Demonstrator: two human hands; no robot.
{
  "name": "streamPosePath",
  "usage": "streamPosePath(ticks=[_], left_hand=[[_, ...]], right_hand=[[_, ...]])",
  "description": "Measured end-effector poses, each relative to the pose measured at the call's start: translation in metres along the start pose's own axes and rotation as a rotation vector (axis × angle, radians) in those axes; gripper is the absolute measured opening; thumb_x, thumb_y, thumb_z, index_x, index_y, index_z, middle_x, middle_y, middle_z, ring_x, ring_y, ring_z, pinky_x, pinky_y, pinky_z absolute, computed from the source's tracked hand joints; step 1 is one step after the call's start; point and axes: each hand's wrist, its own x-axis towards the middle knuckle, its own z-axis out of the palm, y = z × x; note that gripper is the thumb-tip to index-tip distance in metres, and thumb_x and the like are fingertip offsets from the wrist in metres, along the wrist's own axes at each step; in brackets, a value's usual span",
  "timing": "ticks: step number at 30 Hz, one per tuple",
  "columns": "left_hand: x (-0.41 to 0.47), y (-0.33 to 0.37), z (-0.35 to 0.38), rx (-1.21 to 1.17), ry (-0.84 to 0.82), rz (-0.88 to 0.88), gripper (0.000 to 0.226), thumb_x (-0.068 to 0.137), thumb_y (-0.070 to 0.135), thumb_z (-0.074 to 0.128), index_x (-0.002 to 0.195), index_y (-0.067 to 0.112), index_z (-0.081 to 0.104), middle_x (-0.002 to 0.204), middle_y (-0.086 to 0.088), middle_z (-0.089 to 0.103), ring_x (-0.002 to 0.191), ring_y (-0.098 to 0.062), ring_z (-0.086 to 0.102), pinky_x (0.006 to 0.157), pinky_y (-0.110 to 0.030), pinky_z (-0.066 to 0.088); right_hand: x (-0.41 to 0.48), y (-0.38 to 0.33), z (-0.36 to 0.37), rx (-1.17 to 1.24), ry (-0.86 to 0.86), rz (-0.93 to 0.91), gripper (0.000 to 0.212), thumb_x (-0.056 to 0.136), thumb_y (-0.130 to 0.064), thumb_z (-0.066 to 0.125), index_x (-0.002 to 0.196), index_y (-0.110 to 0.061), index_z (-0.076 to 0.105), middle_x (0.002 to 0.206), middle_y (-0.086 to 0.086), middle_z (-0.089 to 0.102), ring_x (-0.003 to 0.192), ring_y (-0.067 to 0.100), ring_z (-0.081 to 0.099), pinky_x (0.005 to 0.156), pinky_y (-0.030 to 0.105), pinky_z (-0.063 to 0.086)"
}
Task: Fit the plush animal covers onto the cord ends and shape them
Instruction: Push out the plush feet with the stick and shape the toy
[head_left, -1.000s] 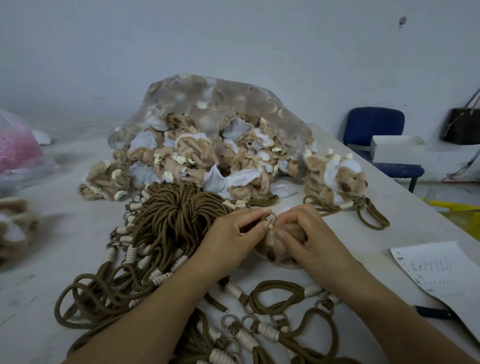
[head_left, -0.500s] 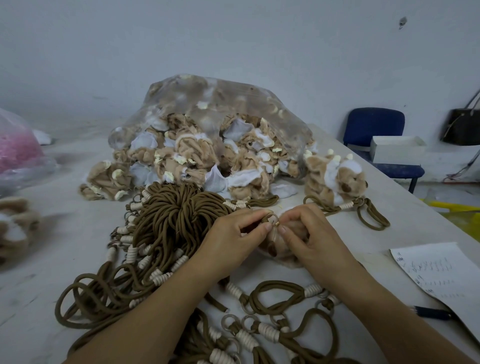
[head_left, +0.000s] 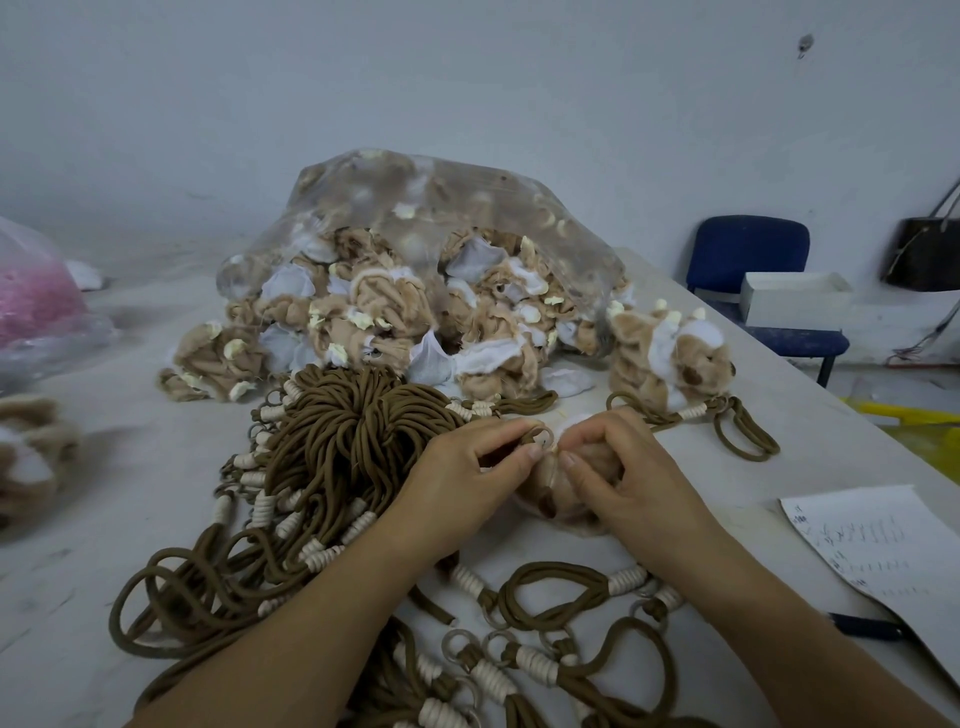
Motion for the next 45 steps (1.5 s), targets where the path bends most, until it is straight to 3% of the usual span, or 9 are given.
streamPosePath(ticks=[4,9,12,24,28,33,37,42,45], left_hand=[[0.002,-0.007,0.001,-0.023,0.018,-0.057,0.026,0.092,0.022,0.066,0.116,0.030,0.070,0.105,0.029,0.066,0.104,0.013,0.058,0.086,-0.004,0.041],[0.000,-0.003,0.000,-0.030,0.003,-0.005,0.035,0.093,0.020,0.065,0.103,0.053,0.063,0.106,0.034,0.065,0.104,0.011,0.058,0.086,-0.005,0.041],[0.000,-0.001,0.001,-0.035,-0.003,0.016,0.034,0.091,0.025,0.064,0.100,0.058,0.064,0.108,0.030,0.066,0.105,0.008,0.059,0.087,-0.007,0.043],[0.001,-0.006,0.002,0.035,-0.032,0.048,0.021,0.086,0.044,0.056,0.106,0.049,0.061,0.104,0.024,0.065,0.100,0.004,0.060,0.085,-0.008,0.044],[0.001,-0.007,0.003,0.036,-0.016,0.033,0.021,0.087,0.038,0.059,0.106,0.049,0.061,0.105,0.021,0.065,0.100,0.001,0.061,0.086,-0.014,0.048],[0.001,-0.007,0.001,0.025,-0.011,0.016,0.031,0.091,0.027,0.062,0.107,0.053,0.060,0.104,0.022,0.065,0.099,0.003,0.060,0.083,-0.011,0.047],[0.000,-0.009,0.002,0.017,-0.026,0.006,0.024,0.091,0.025,0.063,0.108,0.042,0.068,0.100,0.023,0.066,0.098,0.003,0.060,0.081,-0.009,0.045],[0.000,-0.005,0.002,0.046,-0.037,0.023,0.022,0.090,0.033,0.061,0.104,0.050,0.061,0.099,0.020,0.065,0.095,0.000,0.060,0.079,-0.014,0.047],[0.000,-0.005,0.001,0.041,-0.032,0.026,0.024,0.091,0.030,0.062,0.105,0.049,0.060,0.101,0.022,0.064,0.097,0.002,0.060,0.080,-0.009,0.046]], right_hand=[[-0.002,-0.003,0.003,-0.007,-0.055,-0.037,0.012,0.089,-0.016,0.062,0.092,-0.027,0.059,0.100,-0.009,0.050,0.096,-0.001,0.051,0.079,0.005,0.036],[-0.002,-0.004,0.006,-0.006,-0.056,-0.031,0.013,0.089,-0.016,0.062,0.092,-0.028,0.058,0.101,-0.008,0.049,0.095,0.002,0.051,0.078,0.007,0.038],[-0.002,-0.003,0.006,-0.014,-0.032,-0.017,0.012,0.089,-0.019,0.062,0.090,-0.029,0.057,0.099,-0.008,0.050,0.093,0.000,0.051,0.076,0.005,0.036],[-0.001,-0.003,0.006,0.005,0.011,0.023,0.014,0.089,-0.021,0.063,0.088,-0.032,0.055,0.097,-0.011,0.049,0.090,-0.003,0.050,0.071,0.006,0.038],[-0.001,-0.002,0.007,-0.004,0.014,0.004,0.014,0.089,-0.020,0.064,0.088,-0.031,0.055,0.098,-0.009,0.049,0.091,-0.002,0.051,0.072,0.005,0.037],[-0.003,-0.002,0.011,-0.029,0.005,-0.051,0.017,0.088,-0.018,0.064,0.088,-0.031,0.053,0.097,-0.010,0.048,0.092,0.000,0.051,0.076,0.006,0.036],[-0.002,-0.001,0.011,-0.035,0.030,-0.056,0.022,0.088,-0.017,0.065,0.087,-0.033,0.050,0.096,-0.009,0.049,0.091,0.001,0.050,0.074,0.006,0.036],[-0.002,-0.001,0.010,-0.041,0.052,-0.050,0.024,0.087,-0.017,0.066,0.085,-0.034,0.049,0.095,-0.008,0.049,0.089,-0.001,0.049,0.073,0.005,0.035],[-0.002,0.000,0.009,-0.044,0.066,-0.039,0.019,0.087,-0.018,0.065,0.086,-0.031,0.051,0.095,-0.008,0.049,0.089,-0.003,0.049,0.072,0.004,0.035]])
